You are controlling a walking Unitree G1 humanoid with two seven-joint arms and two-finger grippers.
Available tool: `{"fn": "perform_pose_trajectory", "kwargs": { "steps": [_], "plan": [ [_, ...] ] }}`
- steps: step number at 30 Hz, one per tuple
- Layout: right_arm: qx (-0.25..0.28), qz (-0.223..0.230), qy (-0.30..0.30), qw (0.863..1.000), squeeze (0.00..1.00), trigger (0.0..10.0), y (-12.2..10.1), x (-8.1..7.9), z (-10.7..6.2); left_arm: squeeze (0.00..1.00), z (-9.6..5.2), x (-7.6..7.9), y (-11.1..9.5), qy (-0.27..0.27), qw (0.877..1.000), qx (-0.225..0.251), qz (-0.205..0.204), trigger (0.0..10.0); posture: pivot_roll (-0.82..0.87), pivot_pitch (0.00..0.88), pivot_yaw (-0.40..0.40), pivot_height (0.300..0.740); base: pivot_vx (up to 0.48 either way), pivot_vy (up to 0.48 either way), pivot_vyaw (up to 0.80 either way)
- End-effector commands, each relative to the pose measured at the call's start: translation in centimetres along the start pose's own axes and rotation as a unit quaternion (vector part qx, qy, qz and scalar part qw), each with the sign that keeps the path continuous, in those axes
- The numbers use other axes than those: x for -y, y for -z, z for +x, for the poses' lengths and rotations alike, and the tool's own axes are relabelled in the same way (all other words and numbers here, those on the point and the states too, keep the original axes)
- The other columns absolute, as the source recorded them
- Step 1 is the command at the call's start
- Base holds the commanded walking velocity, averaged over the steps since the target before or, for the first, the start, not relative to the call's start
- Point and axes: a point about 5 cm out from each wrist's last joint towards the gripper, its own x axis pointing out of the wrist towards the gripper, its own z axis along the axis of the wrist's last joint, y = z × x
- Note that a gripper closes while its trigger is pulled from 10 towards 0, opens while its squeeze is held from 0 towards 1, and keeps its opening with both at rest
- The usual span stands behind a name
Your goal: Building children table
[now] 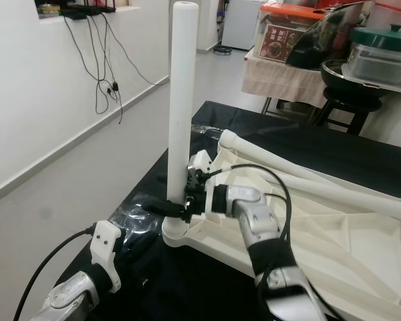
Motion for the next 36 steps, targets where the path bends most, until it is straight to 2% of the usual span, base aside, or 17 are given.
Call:
{"fn": "perform_pose_trajectory", "kwargs": {
  "steps": [1, 3, 4, 13, 18, 21, 22, 23, 24, 26, 27, 28, 29, 30, 32, 35, 36],
  "plan": [
    [-0.004, 0.017, -0.009, 1.0, 0.0, 10.0, 0.1, 0.5, -0.3, 0.0, 0.2, 0.1, 0.3, -0.002, 1.0, -0.005, 0.001, 10.0, 0.05, 0.0, -0.111, 0.74, 0.0, 0.0, 0.0],
    [-0.01, 0.022, -0.012, 1.0, 0.0, 10.0, 0.2, 0.6, -0.3, 0.0, 0.2, 0.1, 0.3, -0.002, 1.0, -0.006, 0.001, 10.0, 0.06, 0.0, -0.112, 0.74, 0.0, 0.0, 0.0],
    [-0.013, 0.032, -0.018, 0.999, 0.0, 0.0, 0.4, 0.7, -0.3, 0.0, 0.2, 0.2, 0.3, -0.002, 1.0, -0.006, 0.0, 10.0, 0.06, 0.0, -0.115, 0.74, 0.0, 0.0, 0.0],
    [-0.001, 0.048, -0.046, 0.998, 0.0, 0.0, 0.8, 0.7, -0.9, 0.0, 0.3, 0.3, 0.3, -0.001, 1.0, -0.005, 0.0, 10.0, 0.05, 0.0, -0.108, 0.74, 0.0, 0.0, 0.0],
    [-0.01, 0.036, -0.04, 0.998, 0.0, 0.0, 1.4, 0.8, -2.6, 0.0, 0.3, 0.4, 0.2, 0.002, 1.0, -0.005, -0.004, 10.0, 0.05, 0.0, -0.104, 0.74, 0.0, 0.0, 0.0],
    [-0.011, 0.03, -0.035, 0.999, 0.0, 0.0, 1.4, 0.8, -2.8, 0.0, 0.3, 0.4, 0.2, 0.003, 1.0, -0.005, -0.004, 10.0, 0.05, 0.0, -0.104, 0.74, 0.0, 0.0, 0.0],
    [-0.017, 0.015, 0.009, 1.0, 0.0, 0.0, 2.0, 0.6, -3.0, 0.0, 0.3, 0.4, 0.2, 0.001, 1.0, -0.004, -0.002, 10.0, 0.05, 0.0, -0.113, 0.74, 0.0, 0.0, 0.0],
    [-0.017, 0.015, 0.009, 1.0, 0.0, 0.0, 2.0, 0.6, -3.0, 0.0, 0.3, 0.4, 0.2, 0.001, 1.0, -0.004, -0.002, 10.0, 0.05, 0.0, -0.113, 0.74, 0.0, 0.0, 0.0],
    [-0.014, 0.011, 0.124, 0.992, 0.0, 0.0, 3.4, 0.3, -2.1, 0.0, 0.1, 0.4, 0.1, 0.0, 1.0, -0.004, 0.0, 10.0, 0.07, 0.0, -0.134, 0.74, 0.0, 0.0, 0.0],
    [-0.014, 0.011, 0.124, 0.992, 0.0, 0.0, 3.4, 0.3, -2.1, 0.0, 0.1, 0.4, 0.1, 0.0, 1.0, -0.004, 0.0, 10.0, 0.07, 0.0, -0.134, 0.74, 0.0, 0.0, 0.0],
    [-0.018, 0.086, 0.435, 0.896, 0.0, 0.0, 7.9, -3.1, -0.8, 0.0, -0.4, 0.2, 0.0, -0.002, 1.0, -0.006, 0.004, 10.0, 0.06, 0.0, -0.12, 0.74, 0.0, 0.0, 0.0],
    [-0.018, 0.086, 0.435, 0.896, 0.0, 0.0, 7.9, -3.1, -0.8, 0.0, -0.4, 0.2, 0.0, -0.002, 1.0, -0.006, 0.004, 10.0, 0.06, 0.0, -0.12, 0.74, 0.0, 0.0, 0.0],
    [-0.033, 0.07, 0.474, 0.877, 0.0, 0.0, 8.2, -4.5, -0.8, 0.0, -0.5, 0.1, 0.0, -0.003, 1.0, -0.006, 0.005, 10.0, 0.06, 0.0, -0.12, 0.74, 0.0, 0.0, 0.0],
    [-0.043, 0.029, 0.448, 0.893, 0.0, 0.0, 7.9, -5.4, -0.3, 0.0, -0.6, 0.1, 0.0, -0.002, 1.0, -0.007, 0.005, 10.0, 0.06, 0.0, -0.12, 0.74, 0.0, 0.0, 0.0],
    [-0.037, 0.045, 0.451, 0.891, 0.0, 0.0, 7.6, -4.6, -0.8, 0.0, -0.6, 0.1, 0.0, -0.002, 1.0, -0.007, 0.005, 10.0, 0.02, 0.0, -0.1, 0.74, 0.0, 0.0, 0.0],
    [-0.05, 0.068, 0.487, 0.869, 0.0, 0.0, 8.1, -3.0, -2.3, 0.0, -0.4, 0.1, 0.0, 0.001, 1.0, -0.006, -0.003, 10.0, 0.03, 0.0, -0.103, 0.74, 0.0, 0.0, 0.0],
    [-0.068, 0.048, 0.468, 0.88, 0.0, 0.0, 8.3, -3.4, -1.6, 0.0, -0.5, 0.1, 0.2, 0.003, 1.0, -0.009, -0.002, 10.0, 0.04, 0.0, -0.105, 0.74, 0.0, 0.0, 0.0]
  ]
}}
